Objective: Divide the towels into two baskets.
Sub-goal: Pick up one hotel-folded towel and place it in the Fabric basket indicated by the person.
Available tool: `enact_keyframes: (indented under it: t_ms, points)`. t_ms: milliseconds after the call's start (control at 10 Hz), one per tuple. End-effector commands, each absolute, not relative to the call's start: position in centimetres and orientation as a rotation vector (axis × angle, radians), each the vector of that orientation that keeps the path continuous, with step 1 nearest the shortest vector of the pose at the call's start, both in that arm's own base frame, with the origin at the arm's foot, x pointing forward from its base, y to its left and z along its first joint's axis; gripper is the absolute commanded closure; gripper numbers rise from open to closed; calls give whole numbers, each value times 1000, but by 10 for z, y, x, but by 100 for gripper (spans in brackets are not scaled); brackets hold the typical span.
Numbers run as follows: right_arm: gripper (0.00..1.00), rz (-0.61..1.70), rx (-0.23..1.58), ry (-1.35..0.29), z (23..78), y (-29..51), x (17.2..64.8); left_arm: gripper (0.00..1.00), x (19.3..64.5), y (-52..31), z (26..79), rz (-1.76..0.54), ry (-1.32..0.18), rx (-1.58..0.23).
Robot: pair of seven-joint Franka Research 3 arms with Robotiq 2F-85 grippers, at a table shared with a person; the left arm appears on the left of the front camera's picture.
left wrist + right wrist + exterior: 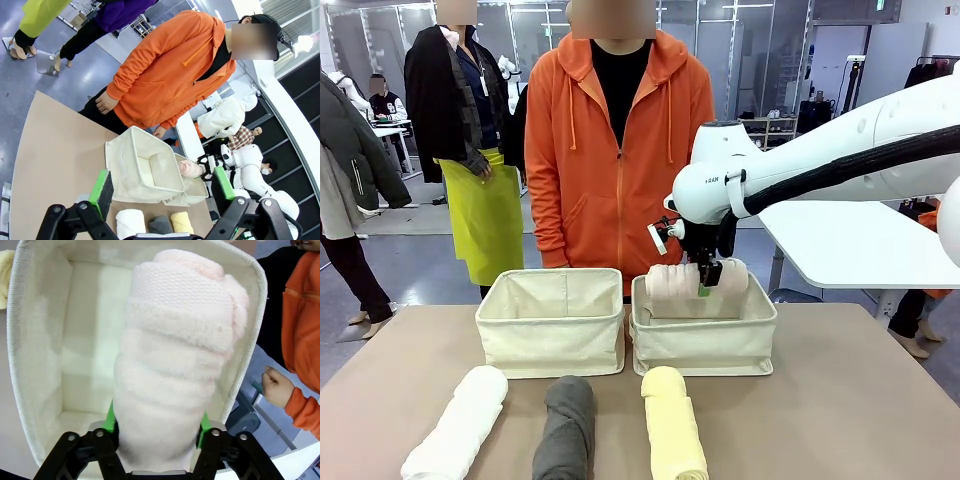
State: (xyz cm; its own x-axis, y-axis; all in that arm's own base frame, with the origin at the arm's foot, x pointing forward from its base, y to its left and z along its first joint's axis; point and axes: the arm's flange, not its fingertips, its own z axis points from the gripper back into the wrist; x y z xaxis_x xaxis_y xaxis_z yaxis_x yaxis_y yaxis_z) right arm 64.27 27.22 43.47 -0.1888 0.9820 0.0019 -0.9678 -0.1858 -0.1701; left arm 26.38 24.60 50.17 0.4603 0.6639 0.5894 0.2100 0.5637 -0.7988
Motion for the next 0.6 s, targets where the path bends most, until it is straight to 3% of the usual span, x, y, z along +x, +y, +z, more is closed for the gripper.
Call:
enact_keyframes:
  t_ms: [0, 400, 500]
  points:
    - [0, 1724, -132, -136, 437, 273, 644, 0, 264, 247, 503, 339, -1106, -983]
    - [0, 1713, -152, -171, 445, 262, 627, 0, 264, 247, 503, 339, -1106, -983]
    - [0, 1744, -122, -153, 436, 270, 644, 0, 264, 247, 503, 339, -1106, -983]
